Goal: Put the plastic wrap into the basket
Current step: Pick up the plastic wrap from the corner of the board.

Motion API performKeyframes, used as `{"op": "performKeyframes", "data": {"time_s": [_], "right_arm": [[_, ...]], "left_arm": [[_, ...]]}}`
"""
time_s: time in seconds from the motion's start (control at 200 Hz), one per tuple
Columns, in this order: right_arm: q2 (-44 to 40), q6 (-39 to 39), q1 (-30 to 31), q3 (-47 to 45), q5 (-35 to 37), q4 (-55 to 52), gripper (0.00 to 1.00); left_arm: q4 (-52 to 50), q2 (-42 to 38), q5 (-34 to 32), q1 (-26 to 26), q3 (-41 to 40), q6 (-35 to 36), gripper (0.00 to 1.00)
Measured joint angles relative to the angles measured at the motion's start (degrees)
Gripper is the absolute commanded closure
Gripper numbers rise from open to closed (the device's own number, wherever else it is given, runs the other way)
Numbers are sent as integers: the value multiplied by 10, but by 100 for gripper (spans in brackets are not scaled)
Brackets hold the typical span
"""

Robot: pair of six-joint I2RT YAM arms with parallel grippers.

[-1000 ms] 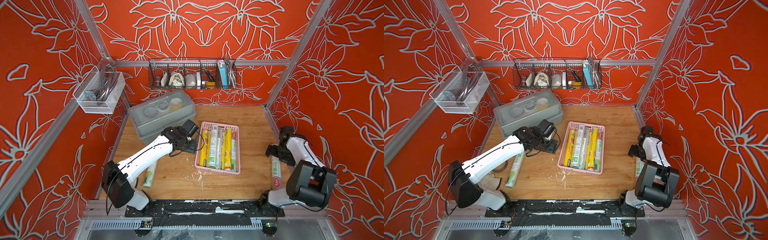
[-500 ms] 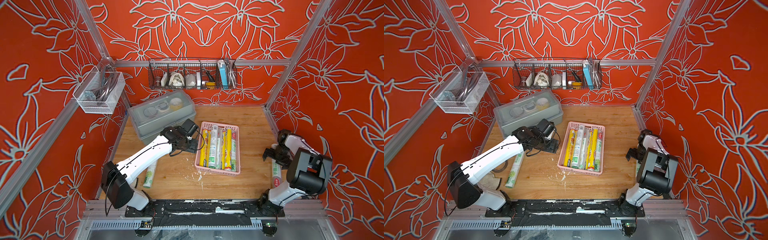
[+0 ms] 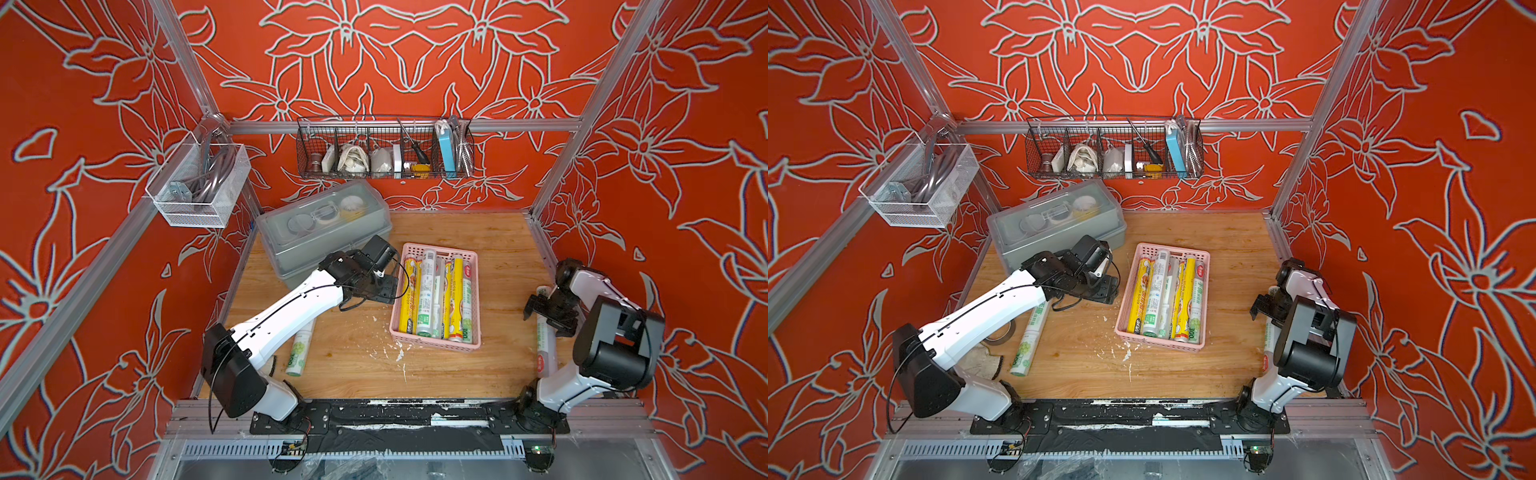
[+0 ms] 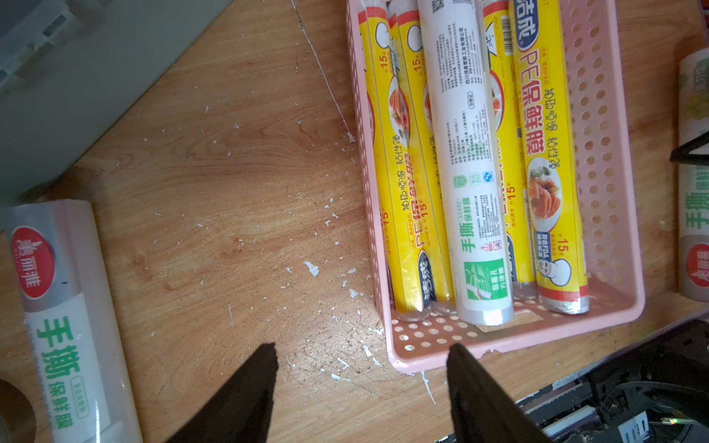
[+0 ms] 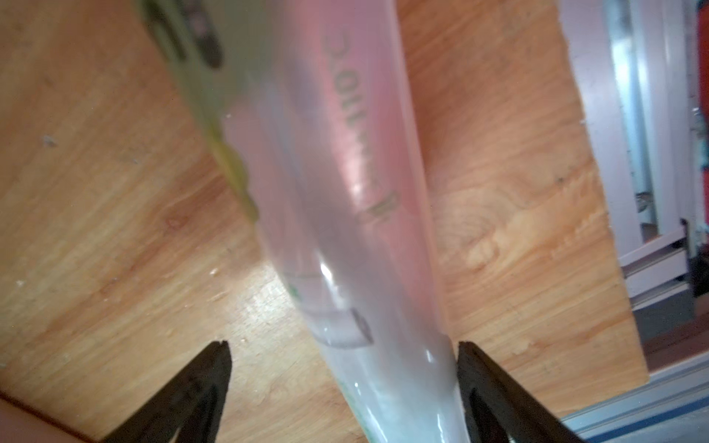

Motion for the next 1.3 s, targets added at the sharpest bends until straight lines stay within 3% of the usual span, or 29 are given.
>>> {"op": "performKeyframes", "data": {"time_s": [0.32, 0.641, 0.936, 1.301], "right_arm": [[8, -4, 10, 0, -39, 0, 23], [8, -9, 47, 0, -50, -1, 16], [26, -16, 77, 0, -50, -2, 19], [32, -14, 89, 0, -32, -9, 38]], "left_arm": [[0, 0, -2, 0, 0, 0, 29], [0, 0, -10, 0, 1, 0, 29], [0, -1, -5, 0, 1, 2, 29], [0, -4, 8, 0, 1, 5, 29]]}}
